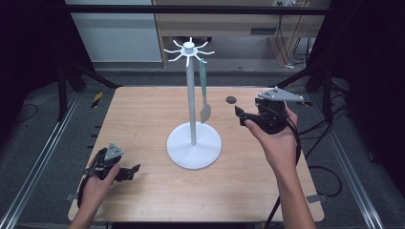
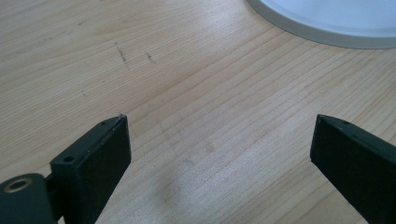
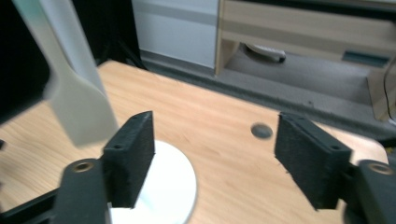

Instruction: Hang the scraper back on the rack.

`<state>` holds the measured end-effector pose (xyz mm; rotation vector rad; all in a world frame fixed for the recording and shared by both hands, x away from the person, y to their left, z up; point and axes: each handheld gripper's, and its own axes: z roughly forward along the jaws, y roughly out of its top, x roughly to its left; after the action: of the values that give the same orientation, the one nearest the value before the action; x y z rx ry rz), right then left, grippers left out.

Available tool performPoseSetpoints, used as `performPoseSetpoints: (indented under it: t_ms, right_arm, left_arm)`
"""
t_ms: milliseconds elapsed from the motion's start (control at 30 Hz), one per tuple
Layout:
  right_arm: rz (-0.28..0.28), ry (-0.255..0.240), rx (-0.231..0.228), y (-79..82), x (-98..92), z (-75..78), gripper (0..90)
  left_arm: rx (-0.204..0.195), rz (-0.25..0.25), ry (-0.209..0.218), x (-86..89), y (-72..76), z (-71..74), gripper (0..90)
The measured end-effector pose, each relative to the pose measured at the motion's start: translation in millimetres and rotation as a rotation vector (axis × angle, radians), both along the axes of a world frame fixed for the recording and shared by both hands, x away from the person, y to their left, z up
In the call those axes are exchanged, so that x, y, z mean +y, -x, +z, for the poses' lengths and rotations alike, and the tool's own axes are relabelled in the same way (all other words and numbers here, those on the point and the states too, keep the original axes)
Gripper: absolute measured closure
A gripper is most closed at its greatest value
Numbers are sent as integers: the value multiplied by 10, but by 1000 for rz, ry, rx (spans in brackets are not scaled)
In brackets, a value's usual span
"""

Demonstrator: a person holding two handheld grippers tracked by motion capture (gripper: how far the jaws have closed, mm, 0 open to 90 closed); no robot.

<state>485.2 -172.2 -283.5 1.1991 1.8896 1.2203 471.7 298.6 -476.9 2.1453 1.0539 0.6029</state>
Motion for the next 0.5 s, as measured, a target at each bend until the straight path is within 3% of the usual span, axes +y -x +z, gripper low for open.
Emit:
performPoseSetpoints:
  t_ms: [233, 467, 500]
  right_arm:
    - [-36, -12, 18, -43, -157, -405, 152]
    - [-43, -23, 17, -72, -226, -541, 113]
    - [-43, -43, 15, -73, -239, -592, 98]
  left_arm:
    - [-3, 9, -14, 16, 9, -2, 48]
    - [-10, 28, -16, 29, 12, -6, 48]
    - [-12, 29, -18, 30, 14, -5, 48]
